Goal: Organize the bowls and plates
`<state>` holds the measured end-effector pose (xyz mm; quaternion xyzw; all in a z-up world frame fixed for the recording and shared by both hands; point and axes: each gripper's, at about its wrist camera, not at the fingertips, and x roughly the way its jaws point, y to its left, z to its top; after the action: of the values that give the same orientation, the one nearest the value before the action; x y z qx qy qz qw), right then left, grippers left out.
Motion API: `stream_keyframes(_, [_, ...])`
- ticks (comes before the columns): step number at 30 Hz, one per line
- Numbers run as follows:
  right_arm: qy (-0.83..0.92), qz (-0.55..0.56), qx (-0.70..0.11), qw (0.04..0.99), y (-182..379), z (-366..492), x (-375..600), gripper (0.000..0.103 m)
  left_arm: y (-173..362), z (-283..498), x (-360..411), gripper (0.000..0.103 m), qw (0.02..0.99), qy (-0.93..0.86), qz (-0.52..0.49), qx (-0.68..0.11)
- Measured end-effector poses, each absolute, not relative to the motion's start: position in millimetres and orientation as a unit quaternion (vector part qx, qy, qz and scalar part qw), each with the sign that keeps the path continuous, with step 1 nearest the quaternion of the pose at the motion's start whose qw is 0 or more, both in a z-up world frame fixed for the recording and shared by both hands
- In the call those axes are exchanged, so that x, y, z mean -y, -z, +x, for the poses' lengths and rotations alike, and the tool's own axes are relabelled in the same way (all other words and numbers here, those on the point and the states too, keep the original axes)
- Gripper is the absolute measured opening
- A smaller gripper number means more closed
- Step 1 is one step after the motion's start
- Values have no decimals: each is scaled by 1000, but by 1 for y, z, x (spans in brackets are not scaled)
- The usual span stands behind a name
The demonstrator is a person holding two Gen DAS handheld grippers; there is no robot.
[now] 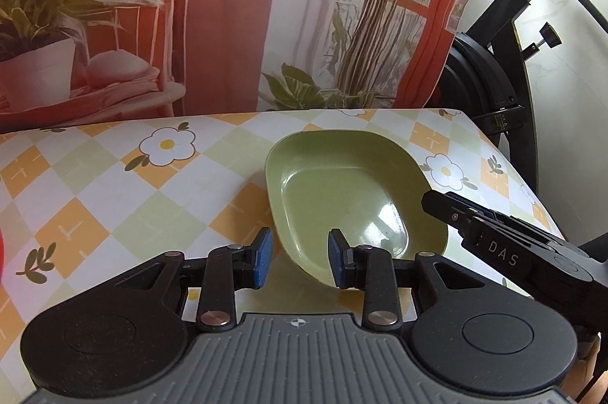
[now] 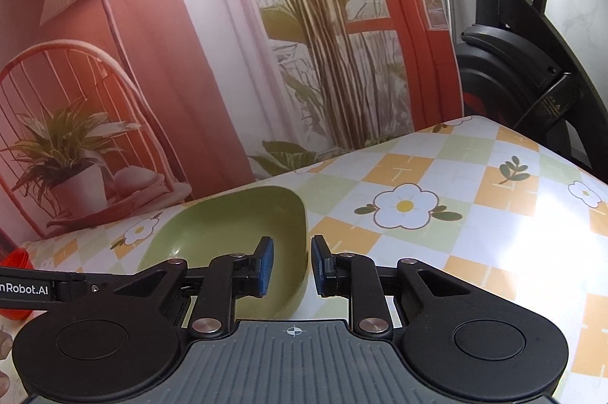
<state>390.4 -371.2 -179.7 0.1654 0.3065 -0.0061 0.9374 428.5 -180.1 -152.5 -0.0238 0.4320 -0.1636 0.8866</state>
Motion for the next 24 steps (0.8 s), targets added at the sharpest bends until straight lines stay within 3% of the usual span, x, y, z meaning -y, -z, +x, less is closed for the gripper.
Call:
stream_keyframes(11, [12, 168, -312, 935, 190, 395, 369, 16, 168, 438, 187, 33, 876, 172, -10, -450])
stream_keyframes(17, [14, 177, -313, 933, 190, 393, 371, 11, 168, 438, 186, 22, 881, 167, 5, -444])
stream_keyframes(24, [19, 171, -309, 935, 183, 386, 369, 9, 161, 429, 182, 22, 881, 171, -8, -441])
